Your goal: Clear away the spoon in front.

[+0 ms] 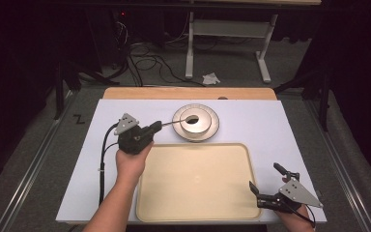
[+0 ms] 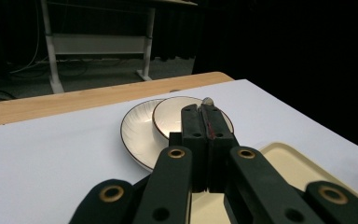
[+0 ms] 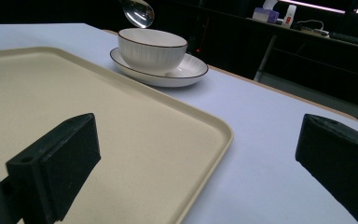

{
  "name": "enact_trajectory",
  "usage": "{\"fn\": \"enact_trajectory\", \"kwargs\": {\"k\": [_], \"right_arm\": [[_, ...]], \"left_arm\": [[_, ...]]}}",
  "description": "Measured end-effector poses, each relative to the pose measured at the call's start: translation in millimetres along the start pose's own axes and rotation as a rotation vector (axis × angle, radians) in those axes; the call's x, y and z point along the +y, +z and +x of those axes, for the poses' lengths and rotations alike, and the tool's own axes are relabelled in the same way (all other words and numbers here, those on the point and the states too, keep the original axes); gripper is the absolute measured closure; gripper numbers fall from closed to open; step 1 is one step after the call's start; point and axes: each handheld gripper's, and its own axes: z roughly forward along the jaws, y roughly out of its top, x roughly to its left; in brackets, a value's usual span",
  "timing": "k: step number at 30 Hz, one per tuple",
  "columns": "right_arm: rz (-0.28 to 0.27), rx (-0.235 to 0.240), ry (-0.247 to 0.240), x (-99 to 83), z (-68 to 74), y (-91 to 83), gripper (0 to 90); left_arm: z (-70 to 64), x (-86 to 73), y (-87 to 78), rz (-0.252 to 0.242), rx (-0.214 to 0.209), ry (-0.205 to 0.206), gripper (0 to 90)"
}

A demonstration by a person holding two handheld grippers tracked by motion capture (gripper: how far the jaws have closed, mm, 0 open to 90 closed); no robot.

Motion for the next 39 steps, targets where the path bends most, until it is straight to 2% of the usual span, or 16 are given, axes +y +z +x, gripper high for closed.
{"fn": "enact_trajectory", "kwargs": {"k": [5, 7, 12, 21, 28, 31, 36, 39], "right_arm": [[0.002, 0.002, -0.004, 0.3, 0.7, 0.1, 0.6], [0.003, 0.003, -0.004, 0.3, 0.6, 0.0, 0.5], [0.002, 0.001, -0.005, -0.1, 0.3, 0.5, 0.6], [0.005, 0.004, -0.018, 0.2, 1.0, 1.0, 0.6], [0.004, 0.005, -0.016, 0.1, 1.3, 1.4, 0.5], [0.006, 0.007, -0.014, -0.1, 1.9, 1.9, 0.5], [0.015, 0.009, -0.016, -0.7, 3.0, 2.7, 0.6], [0.019, 0.009, -0.015, -1.1, 3.1, 2.9, 0.6]], "left_arm": [[-2.7, -2.8, -14.1, -0.021, -0.013, -0.025, 89.9], [-4.5, -3.8, -18.8, -0.023, -0.012, -0.012, 89.8], [-6.2, -8.2, -31.7, -0.039, -0.021, -0.024, 89.8], [-8.9, -21.6, -50.1, -0.044, -0.03, -0.009, 89.8], [-14.7, -39.4, -67.4, -0.045, -0.06, -0.02, 89.8], [-17.7, -48.7, -74.3, -0.043, -0.064, -0.012, 89.8], [-18.4, -69.4, -84.5, -0.062, -0.077, -0.053, 89.8], [-19.6, -79.1, -89.4, -0.057, -0.078, -0.059, 89.8]]}}
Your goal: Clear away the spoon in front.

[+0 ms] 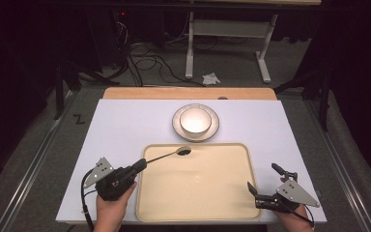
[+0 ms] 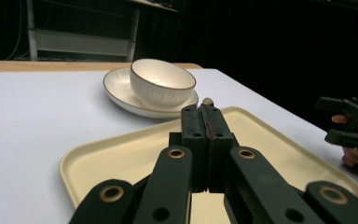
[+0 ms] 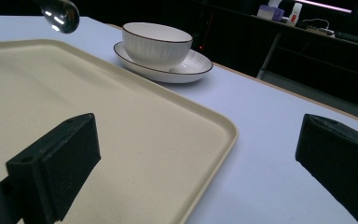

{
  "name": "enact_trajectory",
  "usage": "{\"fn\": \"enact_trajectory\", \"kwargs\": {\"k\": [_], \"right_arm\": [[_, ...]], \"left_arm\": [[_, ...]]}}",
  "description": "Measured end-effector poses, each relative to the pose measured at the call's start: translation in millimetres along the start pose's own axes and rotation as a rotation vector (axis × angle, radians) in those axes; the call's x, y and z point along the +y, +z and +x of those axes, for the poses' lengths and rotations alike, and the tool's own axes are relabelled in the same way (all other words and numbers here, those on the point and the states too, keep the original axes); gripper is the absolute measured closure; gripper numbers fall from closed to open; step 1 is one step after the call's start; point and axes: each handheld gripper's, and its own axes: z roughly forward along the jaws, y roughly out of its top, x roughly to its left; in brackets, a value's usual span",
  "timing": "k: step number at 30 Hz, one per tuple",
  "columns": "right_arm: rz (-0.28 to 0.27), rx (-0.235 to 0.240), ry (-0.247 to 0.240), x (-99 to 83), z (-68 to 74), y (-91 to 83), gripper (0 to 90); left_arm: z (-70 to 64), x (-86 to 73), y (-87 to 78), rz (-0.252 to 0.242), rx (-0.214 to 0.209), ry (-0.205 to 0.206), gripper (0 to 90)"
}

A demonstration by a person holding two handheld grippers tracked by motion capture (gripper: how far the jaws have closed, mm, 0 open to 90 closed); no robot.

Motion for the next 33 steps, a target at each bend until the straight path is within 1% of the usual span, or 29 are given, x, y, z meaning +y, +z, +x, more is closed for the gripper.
{"fn": "enact_trajectory", "kwargs": {"k": [3, 4, 7, 8, 9, 10, 11, 12, 14, 17, 19, 20, 24, 28, 30, 33], "right_arm": [[-0.004, 0.001, -0.001, 0.2, -0.4, 0.4, 0.6], [-0.004, 0.002, -0.001, 0.2, -0.5, 0.5, 0.6], [-0.004, 0.001, -0.001, 0.2, -0.9, 0.8, 0.5], [0.004, 0.0, -0.007, 0.0, -1.1, 0.6, 0.6], [0.006, 0.0, -0.003, -0.2, -0.8, 1.0, 0.6], [0.01, 0.002, -0.003, -0.4, -0.8, 1.3, 0.6], [0.008, 0.003, -0.002, -0.6, -0.7, 1.7, 0.5], [0.009, 0.004, 0.001, -0.8, -0.2, 1.7, 0.6], [0.01, 0.004, 0.001, -0.9, -0.2, 1.6, 0.5], [0.013, 0.004, 0.0, -1.3, -0.4, 2.0, 0.6], [0.013, 0.004, -0.011, -1.3, -0.9, 2.1, 0.6], [0.012, 0.004, -0.011, -1.3, -0.8, 2.2, 0.6], [0.006, 0.009, -0.003, -1.1, -0.2, 2.1, 0.5], [0.01, 0.007, 0.0, -1.0, -0.5, 1.6, 0.6], [0.009, 0.008, -0.003, -0.8, -0.6, 1.6, 0.6], [0.008, 0.007, -0.007, -0.4, -0.8, 1.2, 0.6]], "left_arm": [[-1.9, -2.6, -3.5, -0.003, -0.032, -0.017, 89.8], [-2.0, -3.2, -3.6, -0.002, -0.05, -0.03, 89.8], [1.6, -6.2, 0.4, 0.015, -0.112, -0.086, 89.8], [4.1, -7.7, 3.0, 0.026, -0.137, -0.116, 89.8], [6.7, -9.9, 5.0, 0.033, -0.152, -0.145, 89.8], [9.4, -12.2, 6.8, 0.043, -0.162, -0.167, 89.8], [9.4, -12.2, 6.8, 0.043, -0.162, -0.167, 89.7], [14.1, -16.1, 10.8, 0.07, -0.185, -0.201, 89.8], [17.2, -19.2, 13.5, 0.089, -0.193, -0.215, 89.8], [20.9, -24.3, 18.2, 0.108, -0.218, -0.264, 89.7], [23.9, -27.7, 21.6, 0.133, -0.245, -0.291, 89.7], [24.9, -29.7, 23.6, 0.138, -0.252, -0.314, 89.7], [28.5, -36.3, 28.8, 0.18, -0.254, -0.356, 89.7], [29.4, -40.1, 32.7, 0.206, -0.252, -0.365, 89.6], [30.4, -42.7, 34.7, 0.221, -0.242, -0.379, 89.5], [33.5, -46.5, 36.8, 0.234, -0.244, -0.412, 89.3]]}}
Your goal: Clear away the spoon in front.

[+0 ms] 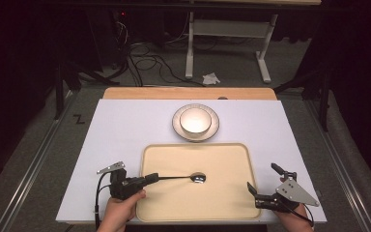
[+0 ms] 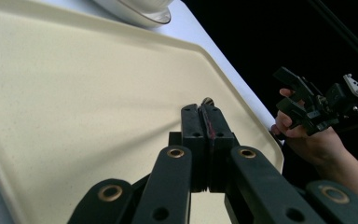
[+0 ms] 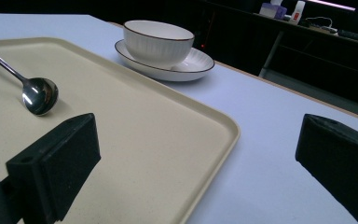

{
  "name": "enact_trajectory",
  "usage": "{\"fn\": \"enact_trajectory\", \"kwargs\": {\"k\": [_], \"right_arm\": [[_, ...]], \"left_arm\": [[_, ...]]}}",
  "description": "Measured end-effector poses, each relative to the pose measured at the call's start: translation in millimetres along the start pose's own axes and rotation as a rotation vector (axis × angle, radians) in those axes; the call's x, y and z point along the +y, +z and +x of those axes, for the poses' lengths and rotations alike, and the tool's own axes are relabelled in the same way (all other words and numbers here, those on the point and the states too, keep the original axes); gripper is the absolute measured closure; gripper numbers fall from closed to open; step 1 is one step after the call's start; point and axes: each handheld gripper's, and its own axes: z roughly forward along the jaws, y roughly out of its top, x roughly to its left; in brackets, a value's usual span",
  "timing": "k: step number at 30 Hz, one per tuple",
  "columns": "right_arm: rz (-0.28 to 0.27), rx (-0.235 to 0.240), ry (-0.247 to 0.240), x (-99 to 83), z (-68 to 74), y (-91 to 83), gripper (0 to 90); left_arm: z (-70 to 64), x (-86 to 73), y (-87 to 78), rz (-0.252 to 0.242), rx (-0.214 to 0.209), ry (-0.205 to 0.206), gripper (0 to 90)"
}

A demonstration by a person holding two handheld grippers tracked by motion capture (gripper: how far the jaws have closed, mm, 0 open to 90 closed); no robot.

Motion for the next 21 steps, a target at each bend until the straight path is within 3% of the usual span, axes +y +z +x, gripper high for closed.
{"fn": "enact_trajectory", "kwargs": {"k": [1, 6, 12, 15, 21], "right_arm": [[-0.001, 0.001, 0.001, -0.1, -0.2, 0.1, 0.6], [-0.002, 0.001, 0.006, -0.3, -0.8, 0.4, 0.6], [-0.002, 0.002, 0.005, 0.3, -0.1, 0.5, 0.6], [-0.004, 0.002, 0.002, 0.5, -0.5, 0.7, 0.6], [-0.006, 0.005, -0.002, 0.9, 0.0, 1.6, 0.6]], "left_arm": [[1.1, -0.5, 0.5, -0.001, -0.001, -0.019, 89.2], [4.8, -1.4, 0.5, 0.007, 0.017, -0.037, 88.2], [6.7, -1.1, -0.6, 0.016, 0.043, -0.03, 85.0], [5.8, -0.4, -0.2, 0.009, 0.042, -0.028, 72.8], [0.6, 1.6, -1.7, -0.005, 0.099, 0.028, 55.1]]}}
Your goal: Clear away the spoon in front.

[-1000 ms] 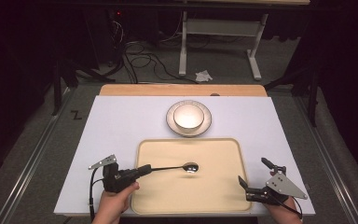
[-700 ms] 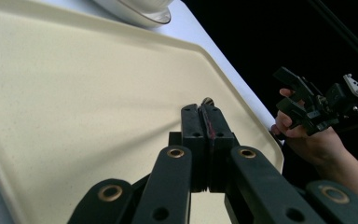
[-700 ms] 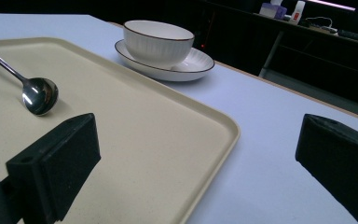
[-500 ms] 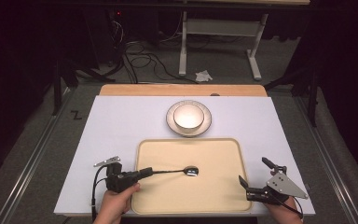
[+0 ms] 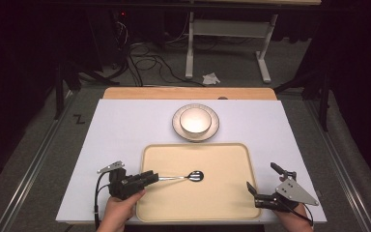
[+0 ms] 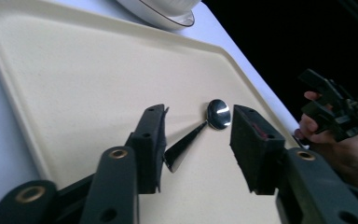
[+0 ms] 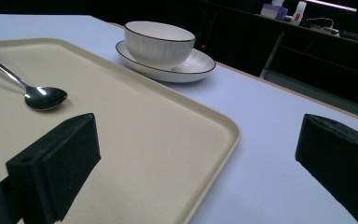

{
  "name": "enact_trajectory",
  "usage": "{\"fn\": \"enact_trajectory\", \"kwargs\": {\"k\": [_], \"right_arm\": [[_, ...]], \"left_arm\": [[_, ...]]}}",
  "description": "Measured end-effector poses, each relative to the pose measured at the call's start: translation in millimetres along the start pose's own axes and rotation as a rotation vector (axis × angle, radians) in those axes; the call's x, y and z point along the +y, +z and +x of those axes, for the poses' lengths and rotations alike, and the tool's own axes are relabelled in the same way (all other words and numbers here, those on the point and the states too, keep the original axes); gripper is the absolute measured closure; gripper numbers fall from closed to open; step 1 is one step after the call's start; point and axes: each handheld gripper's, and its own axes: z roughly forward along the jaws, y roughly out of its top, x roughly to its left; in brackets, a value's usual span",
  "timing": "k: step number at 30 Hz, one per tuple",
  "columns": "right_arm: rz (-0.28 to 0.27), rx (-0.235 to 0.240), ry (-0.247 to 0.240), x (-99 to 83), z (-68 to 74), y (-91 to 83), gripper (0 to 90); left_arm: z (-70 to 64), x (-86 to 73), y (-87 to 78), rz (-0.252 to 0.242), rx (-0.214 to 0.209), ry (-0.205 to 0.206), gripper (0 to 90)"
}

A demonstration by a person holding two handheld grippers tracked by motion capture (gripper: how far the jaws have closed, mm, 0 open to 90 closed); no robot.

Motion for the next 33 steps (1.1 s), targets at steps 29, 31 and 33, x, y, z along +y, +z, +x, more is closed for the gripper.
{"fn": "enact_trajectory", "kwargs": {"k": [29, 31, 33], "right_arm": [[0.001, 0.006, -0.005, 0.6, 0.2, 1.1, 0.6], [0.002, 0.007, -0.004, 0.6, 0.4, 1.3, 0.6], [0.0, 0.013, -0.004, 0.6, 1.0, 1.6, 0.6]], "left_arm": [[-16.3, 2.0, 9.2, 0.167, 0.328, 0.319, 85.0], [-17.8, 1.9, 10.5, 0.185, 0.356, 0.351, 90.0], [-21.2, 0.8, 15.9, 0.226, 0.413, 0.403, 90.0]]}}
